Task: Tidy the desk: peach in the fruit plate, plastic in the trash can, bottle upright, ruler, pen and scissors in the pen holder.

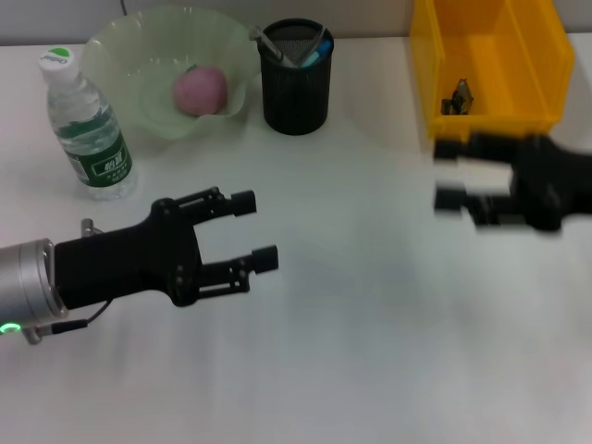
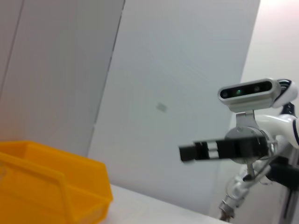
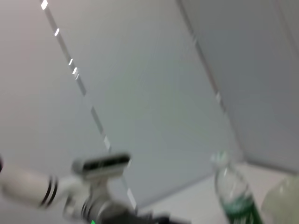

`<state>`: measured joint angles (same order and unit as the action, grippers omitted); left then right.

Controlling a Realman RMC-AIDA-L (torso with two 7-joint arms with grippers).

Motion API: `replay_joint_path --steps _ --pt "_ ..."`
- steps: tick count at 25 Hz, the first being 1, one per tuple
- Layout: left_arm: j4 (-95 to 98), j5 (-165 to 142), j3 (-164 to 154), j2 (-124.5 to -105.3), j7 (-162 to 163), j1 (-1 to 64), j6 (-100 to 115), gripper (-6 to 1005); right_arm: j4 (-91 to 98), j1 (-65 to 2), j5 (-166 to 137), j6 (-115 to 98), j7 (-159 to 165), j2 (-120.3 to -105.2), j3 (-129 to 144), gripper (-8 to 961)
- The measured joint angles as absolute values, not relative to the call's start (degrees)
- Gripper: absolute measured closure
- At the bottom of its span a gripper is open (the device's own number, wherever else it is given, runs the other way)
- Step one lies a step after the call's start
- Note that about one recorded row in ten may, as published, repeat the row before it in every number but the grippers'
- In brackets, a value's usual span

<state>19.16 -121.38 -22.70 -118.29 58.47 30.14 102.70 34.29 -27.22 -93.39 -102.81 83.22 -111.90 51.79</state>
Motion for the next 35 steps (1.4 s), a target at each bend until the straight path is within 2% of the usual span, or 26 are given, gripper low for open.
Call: replay_joint_path --steps 6,7,12,35 --pt "19.2 -121.4 -24.8 -118.32 58.2 30.1 102.4 214 33.4 -25.5 -100.9 -104.8 76.5 -112.72 51.3 158" --pt "19.2 -121.4 -25.8 -118.34 58.2 30.1 102.4 214 32.8 -25.2 -103.4 -104.8 74.1 -113.32 51.3 158" --pt "19.2 -121.4 -29.3 -118.38 58.0 29.4 102.2 214 31.2 -25.1 -106.9 -103.9 69.7 -114.33 51.3 158" --pt "20.0 -121.5 -32.2 -118.03 58.5 28.8 103.3 214 29.8 -25.8 -107.2 -102.8 69.0 -114.6 51.2 158"
